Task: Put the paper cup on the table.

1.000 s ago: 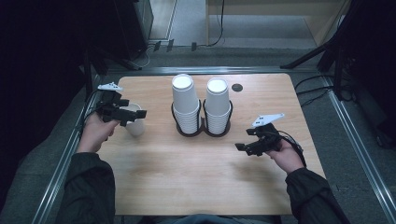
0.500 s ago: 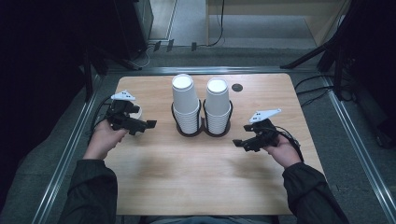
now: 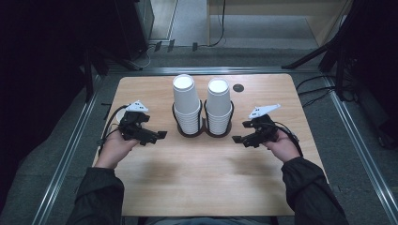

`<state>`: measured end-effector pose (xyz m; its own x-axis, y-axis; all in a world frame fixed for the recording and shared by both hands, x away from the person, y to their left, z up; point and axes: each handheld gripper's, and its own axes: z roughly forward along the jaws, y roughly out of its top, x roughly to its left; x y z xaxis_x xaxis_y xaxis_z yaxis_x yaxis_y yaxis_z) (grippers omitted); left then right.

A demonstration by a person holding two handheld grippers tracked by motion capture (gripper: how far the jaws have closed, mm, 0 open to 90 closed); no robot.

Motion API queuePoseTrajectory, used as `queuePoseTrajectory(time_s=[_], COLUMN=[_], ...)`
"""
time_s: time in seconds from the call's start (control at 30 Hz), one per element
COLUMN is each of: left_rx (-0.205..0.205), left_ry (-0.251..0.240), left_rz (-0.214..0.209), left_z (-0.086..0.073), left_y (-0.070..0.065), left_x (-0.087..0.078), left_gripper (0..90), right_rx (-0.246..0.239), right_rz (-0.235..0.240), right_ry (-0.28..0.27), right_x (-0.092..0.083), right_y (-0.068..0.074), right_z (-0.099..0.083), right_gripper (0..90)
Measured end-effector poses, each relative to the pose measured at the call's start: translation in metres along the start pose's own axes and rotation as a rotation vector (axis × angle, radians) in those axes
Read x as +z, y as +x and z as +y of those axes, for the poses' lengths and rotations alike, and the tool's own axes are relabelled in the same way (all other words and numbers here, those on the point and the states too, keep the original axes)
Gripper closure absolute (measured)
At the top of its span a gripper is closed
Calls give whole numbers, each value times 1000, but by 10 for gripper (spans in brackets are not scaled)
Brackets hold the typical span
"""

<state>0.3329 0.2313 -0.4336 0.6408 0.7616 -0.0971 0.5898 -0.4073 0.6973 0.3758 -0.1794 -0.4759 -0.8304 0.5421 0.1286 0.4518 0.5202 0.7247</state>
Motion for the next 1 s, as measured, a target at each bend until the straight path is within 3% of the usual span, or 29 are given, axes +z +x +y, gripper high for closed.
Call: queuePoseTrajectory(time_s=[0.13,0.37,0.53,1.0], left_rx=[7,23,38,55], left_ry=[-11,-7,-37,2], left_rz=[11,-8,18,-68], left_z=[-1,-2,-5,-2], left_y=[-7,-18,-29,-55], left_x=[8,22,34,65], left_gripper=[15,15,15,15], right_rx=[-8,-8,-13,-24], right_rz=[1,-1,-1,3], right_ry=[2,3,4,19], right_x=[1,0,0,0], right_y=[1,1,2,10], right_z=[0,-1,-2,-8], right_gripper=[207,206,206,206])
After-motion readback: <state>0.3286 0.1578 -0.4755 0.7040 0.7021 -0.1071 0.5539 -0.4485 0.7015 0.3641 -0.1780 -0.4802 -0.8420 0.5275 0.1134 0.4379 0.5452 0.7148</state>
